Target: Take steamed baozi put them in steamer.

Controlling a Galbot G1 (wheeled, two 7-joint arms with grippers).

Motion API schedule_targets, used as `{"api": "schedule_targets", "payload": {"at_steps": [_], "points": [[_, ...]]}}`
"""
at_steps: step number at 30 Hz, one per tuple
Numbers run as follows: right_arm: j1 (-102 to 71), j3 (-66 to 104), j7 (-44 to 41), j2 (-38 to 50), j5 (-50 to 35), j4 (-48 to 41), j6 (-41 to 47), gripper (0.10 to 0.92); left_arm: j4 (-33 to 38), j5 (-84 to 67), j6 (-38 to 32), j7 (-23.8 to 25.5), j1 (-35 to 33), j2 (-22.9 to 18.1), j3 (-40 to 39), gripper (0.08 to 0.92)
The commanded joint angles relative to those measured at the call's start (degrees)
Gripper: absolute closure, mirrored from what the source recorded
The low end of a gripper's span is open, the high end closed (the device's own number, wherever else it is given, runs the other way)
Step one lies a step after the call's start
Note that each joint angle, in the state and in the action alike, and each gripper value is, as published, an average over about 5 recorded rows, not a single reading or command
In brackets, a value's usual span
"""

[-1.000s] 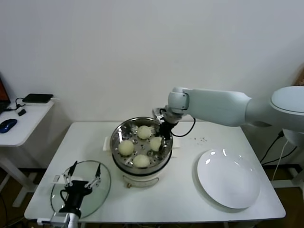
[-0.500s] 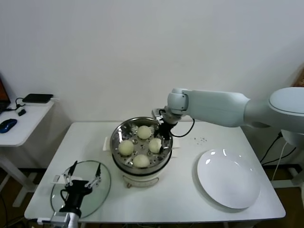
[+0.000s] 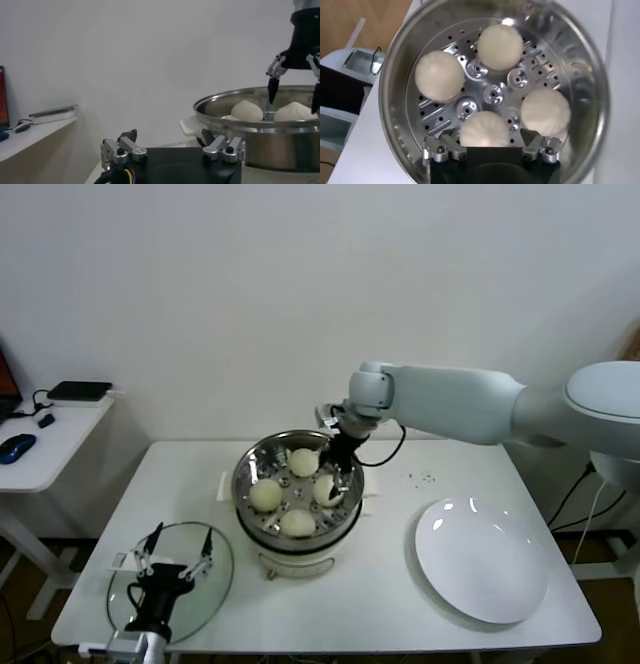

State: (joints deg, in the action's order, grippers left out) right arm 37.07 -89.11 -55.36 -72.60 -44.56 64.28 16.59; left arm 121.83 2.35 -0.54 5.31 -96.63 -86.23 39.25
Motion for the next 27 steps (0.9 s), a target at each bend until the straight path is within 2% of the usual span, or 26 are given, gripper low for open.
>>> {"api": "schedule_targets", "payload": {"at_steps": [1, 7, 15, 21, 27], "points": [[2.7, 1.7, -0.1, 1.4, -2.1, -0.1, 0.0, 0.203, 0.2, 0.0, 0.0, 0.0, -0.1, -0.1, -0.1, 0.177], [3.0, 6.9, 2.5, 8.2, -1.1, 2.5, -0.5, 0.203, 0.4, 0.2, 0.0, 0.1, 0.0, -0.1, -0.2, 0.177], [-4.7, 20.3, 9.4, 22.6, 4.7, 12.4, -1.3, 0.203, 2.6, 0.0, 0.2, 0.4, -0.4, -0.5, -0.5, 0.177], [-18.2, 36.0, 14.2, 34.5, 11.6, 21.0, -3.1, 0.203, 3.6, 0.8, 0.7, 0.4, -0.1, -0.9, -0.9, 0.177], [-39.3, 59.3, 23.5, 42.5, 16.5, 28.8, -4.8, 0.203, 3.6, 1.7, 0.5, 0.4, -0.5, -1.3, -1.5, 0.177]]}}
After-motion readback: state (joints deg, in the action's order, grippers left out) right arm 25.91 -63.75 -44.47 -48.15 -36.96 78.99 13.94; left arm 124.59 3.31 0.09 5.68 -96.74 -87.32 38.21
